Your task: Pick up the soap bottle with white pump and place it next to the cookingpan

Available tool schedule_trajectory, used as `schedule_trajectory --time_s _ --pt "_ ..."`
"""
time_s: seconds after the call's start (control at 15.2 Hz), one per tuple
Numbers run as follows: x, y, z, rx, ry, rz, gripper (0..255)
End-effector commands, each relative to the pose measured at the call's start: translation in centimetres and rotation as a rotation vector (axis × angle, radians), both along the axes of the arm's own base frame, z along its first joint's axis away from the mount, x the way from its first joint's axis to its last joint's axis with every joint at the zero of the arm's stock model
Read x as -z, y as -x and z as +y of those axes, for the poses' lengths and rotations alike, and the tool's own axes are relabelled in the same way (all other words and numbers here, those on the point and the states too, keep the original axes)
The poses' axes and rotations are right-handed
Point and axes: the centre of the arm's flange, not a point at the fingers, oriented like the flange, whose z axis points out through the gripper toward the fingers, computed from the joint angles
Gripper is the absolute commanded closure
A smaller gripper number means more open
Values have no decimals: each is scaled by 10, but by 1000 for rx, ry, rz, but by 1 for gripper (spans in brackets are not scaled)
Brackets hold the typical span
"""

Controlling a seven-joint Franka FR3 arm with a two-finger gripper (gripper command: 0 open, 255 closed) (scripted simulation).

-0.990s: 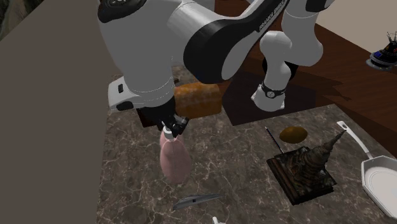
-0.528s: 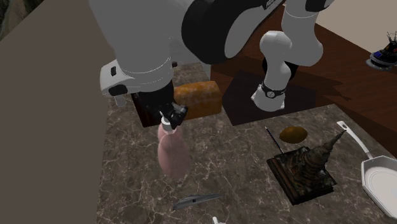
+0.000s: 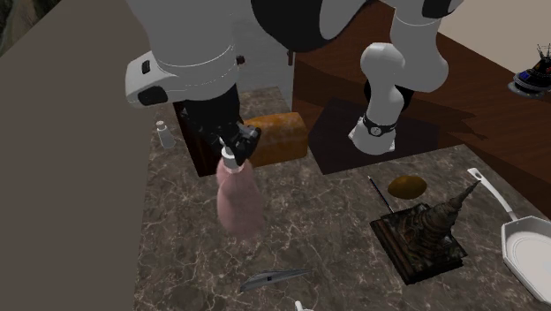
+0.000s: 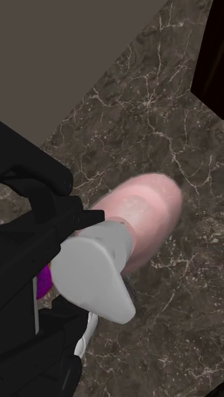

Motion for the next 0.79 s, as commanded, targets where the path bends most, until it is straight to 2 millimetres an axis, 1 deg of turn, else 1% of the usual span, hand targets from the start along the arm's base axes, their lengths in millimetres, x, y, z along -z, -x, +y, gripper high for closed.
schedule_trajectory --time_s 0.0,0.26,0.33,0.73 --pt "-11 -1 -1 0 0 -1 255" --pt "-32 -1 -1 0 0 -1 255" --pt "-34 0 -1 0 0 -1 255" --pt "-55 57 49 0 0 -1 255"
